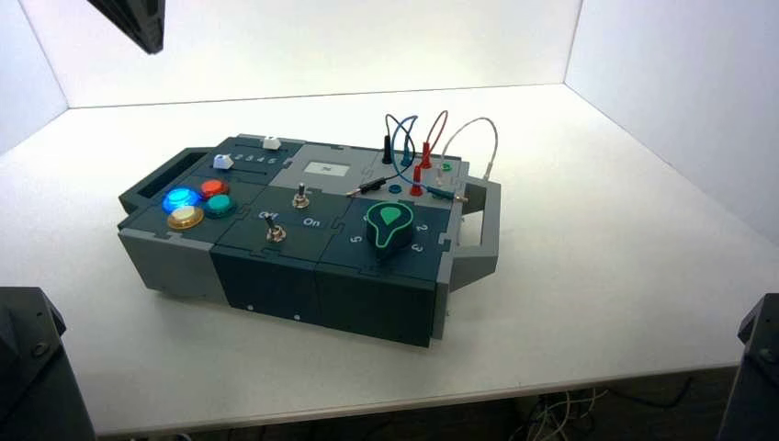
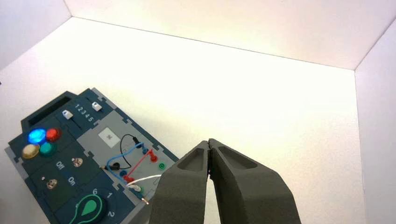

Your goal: Push the blue button with the left gripper.

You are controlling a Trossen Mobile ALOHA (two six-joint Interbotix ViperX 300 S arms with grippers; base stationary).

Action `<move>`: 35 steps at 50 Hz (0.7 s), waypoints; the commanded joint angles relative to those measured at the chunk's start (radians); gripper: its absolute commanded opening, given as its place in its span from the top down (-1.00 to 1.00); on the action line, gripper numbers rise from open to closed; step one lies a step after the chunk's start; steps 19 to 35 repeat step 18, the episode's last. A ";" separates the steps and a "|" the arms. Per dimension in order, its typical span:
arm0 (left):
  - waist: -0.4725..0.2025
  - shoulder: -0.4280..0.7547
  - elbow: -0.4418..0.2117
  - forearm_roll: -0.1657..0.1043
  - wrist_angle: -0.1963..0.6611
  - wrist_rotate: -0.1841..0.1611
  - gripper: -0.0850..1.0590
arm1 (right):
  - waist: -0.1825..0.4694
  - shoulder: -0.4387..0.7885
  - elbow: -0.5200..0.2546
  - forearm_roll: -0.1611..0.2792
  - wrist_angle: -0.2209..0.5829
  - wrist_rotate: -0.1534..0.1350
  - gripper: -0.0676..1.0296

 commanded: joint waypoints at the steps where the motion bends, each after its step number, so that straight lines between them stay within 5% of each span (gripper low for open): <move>1: 0.003 -0.049 -0.003 0.000 -0.015 -0.002 0.91 | -0.005 0.003 -0.026 0.006 -0.005 0.002 0.92; 35: 0.003 -0.095 0.006 -0.002 -0.043 0.003 0.91 | -0.005 0.040 -0.029 0.014 -0.006 0.002 0.92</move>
